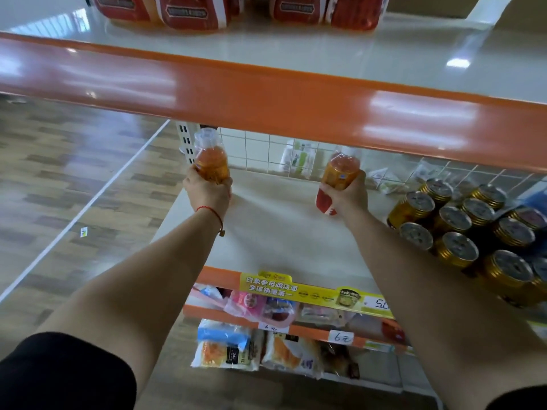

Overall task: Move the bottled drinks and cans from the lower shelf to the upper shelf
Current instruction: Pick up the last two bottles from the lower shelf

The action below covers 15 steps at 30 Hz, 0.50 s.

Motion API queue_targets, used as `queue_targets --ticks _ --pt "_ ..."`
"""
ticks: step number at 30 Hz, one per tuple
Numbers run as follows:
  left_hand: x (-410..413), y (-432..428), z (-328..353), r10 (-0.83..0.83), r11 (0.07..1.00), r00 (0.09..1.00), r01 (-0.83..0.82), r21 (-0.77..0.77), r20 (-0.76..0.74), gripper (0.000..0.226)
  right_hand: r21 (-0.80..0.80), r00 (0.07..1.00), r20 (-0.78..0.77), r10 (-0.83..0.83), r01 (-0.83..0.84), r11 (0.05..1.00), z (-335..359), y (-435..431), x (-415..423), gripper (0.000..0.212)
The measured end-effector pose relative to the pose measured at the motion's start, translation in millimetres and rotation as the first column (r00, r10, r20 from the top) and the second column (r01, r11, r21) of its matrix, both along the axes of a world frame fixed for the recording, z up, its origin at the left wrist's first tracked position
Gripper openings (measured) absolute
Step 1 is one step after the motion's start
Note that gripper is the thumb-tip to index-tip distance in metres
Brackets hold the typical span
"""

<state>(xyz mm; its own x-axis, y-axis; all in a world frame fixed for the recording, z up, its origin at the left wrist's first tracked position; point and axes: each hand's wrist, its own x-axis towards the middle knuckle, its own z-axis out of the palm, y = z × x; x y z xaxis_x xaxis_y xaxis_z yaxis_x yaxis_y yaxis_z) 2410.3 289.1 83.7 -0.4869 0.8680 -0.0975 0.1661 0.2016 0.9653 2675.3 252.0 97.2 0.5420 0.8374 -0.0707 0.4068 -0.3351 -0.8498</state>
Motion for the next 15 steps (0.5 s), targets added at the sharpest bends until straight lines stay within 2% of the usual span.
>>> queue_targets --ticks 7,15 --pt "47.3 -42.8 -1.9 -0.097 0.994 0.995 0.095 0.051 0.039 0.068 0.008 1.0 -0.007 -0.001 0.001 1.0 3.2 -6.1 -1.6 0.071" --pt "85.1 -116.2 -11.8 -0.295 0.94 0.941 0.317 0.128 -0.164 0.068 -0.011 0.999 -0.001 0.053 -0.053 0.999 8.0 -6.2 2.4 0.069"
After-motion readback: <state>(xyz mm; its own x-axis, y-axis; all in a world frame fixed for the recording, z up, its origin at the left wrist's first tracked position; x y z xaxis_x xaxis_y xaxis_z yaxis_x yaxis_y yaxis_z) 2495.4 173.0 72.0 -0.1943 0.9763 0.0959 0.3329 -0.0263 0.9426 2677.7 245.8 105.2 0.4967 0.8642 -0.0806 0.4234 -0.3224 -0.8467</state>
